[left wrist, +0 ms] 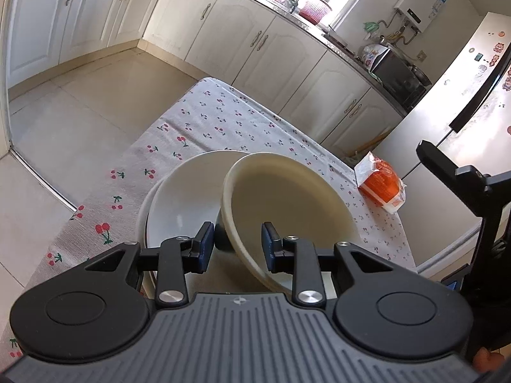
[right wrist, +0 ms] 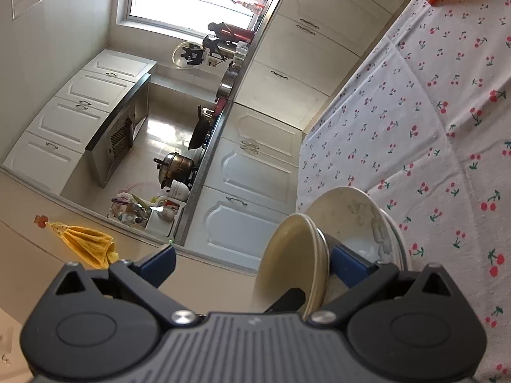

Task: Organize plates and bowls
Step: 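Lift the nested bowls onto the plate stack and open the left gripper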

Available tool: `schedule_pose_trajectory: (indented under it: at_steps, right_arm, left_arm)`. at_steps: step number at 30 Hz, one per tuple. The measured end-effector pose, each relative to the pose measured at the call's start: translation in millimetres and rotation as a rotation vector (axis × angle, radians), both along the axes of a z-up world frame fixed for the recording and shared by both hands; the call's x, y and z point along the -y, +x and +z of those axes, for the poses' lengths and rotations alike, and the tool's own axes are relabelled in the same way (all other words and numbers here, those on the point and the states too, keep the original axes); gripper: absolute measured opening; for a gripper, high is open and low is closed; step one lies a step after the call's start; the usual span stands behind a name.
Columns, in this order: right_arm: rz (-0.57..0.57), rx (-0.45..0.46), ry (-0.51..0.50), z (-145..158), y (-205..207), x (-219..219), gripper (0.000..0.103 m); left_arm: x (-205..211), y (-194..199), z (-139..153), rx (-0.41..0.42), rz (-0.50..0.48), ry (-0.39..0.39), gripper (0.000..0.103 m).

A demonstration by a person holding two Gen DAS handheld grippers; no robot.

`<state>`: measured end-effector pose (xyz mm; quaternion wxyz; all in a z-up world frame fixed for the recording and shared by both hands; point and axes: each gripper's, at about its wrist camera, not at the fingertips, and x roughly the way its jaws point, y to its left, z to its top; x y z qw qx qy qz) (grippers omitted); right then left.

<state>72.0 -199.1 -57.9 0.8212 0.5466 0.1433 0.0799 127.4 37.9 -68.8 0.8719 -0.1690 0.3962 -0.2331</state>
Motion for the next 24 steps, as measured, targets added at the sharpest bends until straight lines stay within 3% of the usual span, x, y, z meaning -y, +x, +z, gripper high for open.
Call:
schedule_pose_trajectory:
  at_steps: [9, 14, 24]
  right_arm:
    - [0.002, -0.035, -0.071, 7, 0, -6, 0.103]
    - [-0.033, -0.036, -0.178, 20, -18, -9, 0.103]
    - [-0.139, -0.124, -0.420, 37, -67, -19, 0.103]
  left_arm:
    - [-1, -1, 0, -0.004, 0.000, -0.016, 0.035]
    - [-4, -10, 7, 0.044, 0.011, 0.002, 0.054]
    - [-10, -46, 29, 0.124, 0.006, 0.038, 0.068]
